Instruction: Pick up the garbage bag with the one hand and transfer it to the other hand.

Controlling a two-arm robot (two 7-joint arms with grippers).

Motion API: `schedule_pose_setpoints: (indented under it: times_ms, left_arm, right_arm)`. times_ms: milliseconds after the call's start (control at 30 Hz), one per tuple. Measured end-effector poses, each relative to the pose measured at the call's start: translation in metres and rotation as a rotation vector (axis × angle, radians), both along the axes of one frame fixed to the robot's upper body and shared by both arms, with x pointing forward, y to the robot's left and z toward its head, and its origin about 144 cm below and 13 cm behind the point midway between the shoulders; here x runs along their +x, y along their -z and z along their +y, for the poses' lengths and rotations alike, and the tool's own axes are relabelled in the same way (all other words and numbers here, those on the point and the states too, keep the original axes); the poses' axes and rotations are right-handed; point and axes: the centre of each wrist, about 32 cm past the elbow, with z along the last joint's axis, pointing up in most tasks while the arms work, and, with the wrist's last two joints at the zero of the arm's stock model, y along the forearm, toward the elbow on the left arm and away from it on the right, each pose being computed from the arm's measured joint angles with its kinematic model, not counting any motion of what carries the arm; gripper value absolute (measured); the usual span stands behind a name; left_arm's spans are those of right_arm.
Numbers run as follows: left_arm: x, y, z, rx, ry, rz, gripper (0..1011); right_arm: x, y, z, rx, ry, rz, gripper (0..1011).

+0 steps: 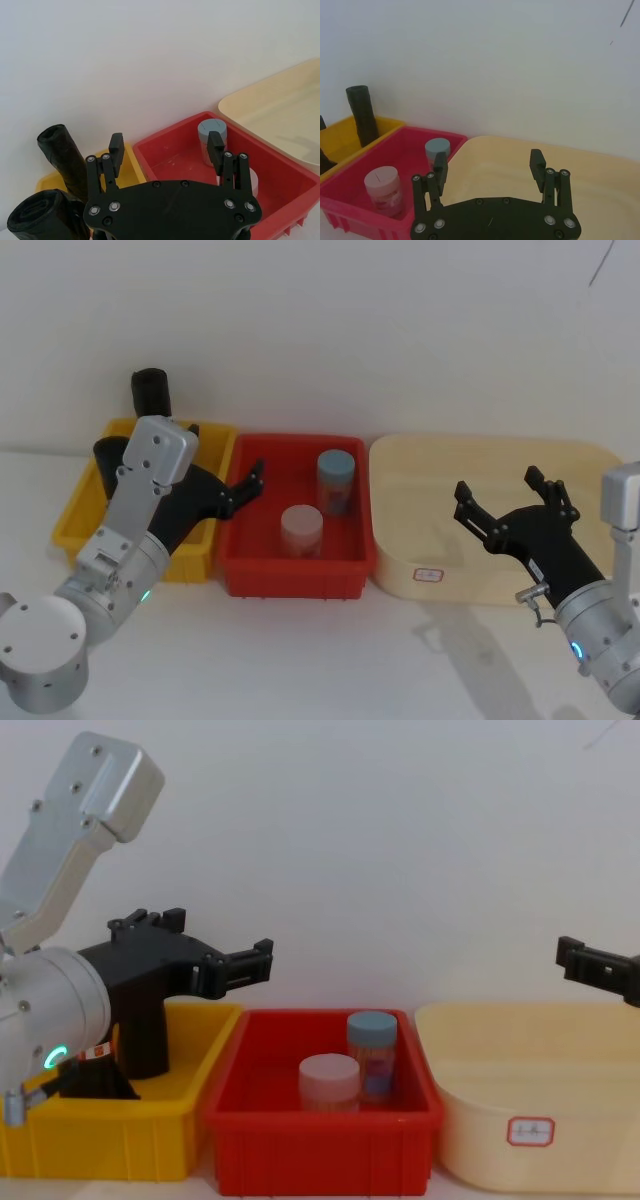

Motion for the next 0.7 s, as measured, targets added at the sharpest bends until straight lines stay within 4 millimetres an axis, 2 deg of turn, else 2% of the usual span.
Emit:
schedule_pose_setpoints:
  times_ms: [700]
  left_arm:
    - [0.0000, 0.0000, 0.0000, 0.000, 0.000, 0.000, 1001]
  right_arm:
    - [0.0000, 0.0000, 0.0000, 0.000, 0.000, 0.000, 1001]
